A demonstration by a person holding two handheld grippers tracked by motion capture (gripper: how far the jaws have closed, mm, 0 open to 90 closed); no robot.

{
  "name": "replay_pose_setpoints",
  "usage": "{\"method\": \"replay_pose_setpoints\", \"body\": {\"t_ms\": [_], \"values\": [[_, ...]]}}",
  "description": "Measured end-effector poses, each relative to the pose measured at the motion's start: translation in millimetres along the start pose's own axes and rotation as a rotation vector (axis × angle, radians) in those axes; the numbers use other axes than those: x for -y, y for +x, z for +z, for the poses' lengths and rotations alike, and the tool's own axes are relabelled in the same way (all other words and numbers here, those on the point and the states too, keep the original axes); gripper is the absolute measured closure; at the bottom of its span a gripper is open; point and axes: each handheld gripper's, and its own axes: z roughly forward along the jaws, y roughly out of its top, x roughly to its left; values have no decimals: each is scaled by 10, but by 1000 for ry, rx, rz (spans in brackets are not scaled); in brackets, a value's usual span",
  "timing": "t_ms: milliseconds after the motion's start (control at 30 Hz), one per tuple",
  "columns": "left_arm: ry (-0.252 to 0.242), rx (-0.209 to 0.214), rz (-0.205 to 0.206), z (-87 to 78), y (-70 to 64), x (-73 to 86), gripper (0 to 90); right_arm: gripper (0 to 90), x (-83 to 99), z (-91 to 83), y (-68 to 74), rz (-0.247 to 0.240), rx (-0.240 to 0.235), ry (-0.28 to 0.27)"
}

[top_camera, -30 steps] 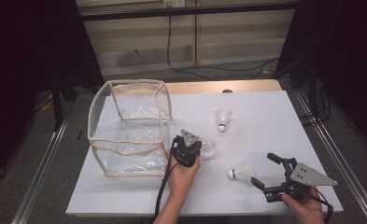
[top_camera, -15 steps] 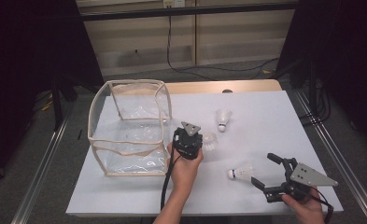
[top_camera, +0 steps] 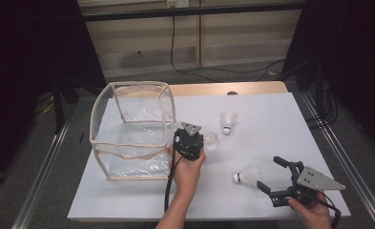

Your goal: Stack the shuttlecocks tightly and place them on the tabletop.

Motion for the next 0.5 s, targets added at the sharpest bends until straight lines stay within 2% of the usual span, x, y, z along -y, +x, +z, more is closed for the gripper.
{"method": "replay_pose_setpoints", "body": {"t_ms": [133,233,500], "values": [[11,-3,-9,47,3,0,900,7,0,4,1,-3,-1,2],[12,-11,-37,88,30,0,900,7,2,0,-1,2,-1,2],[25,-41,-56,136,62,0,900,7,0,2,0,2,-2,1]]}}
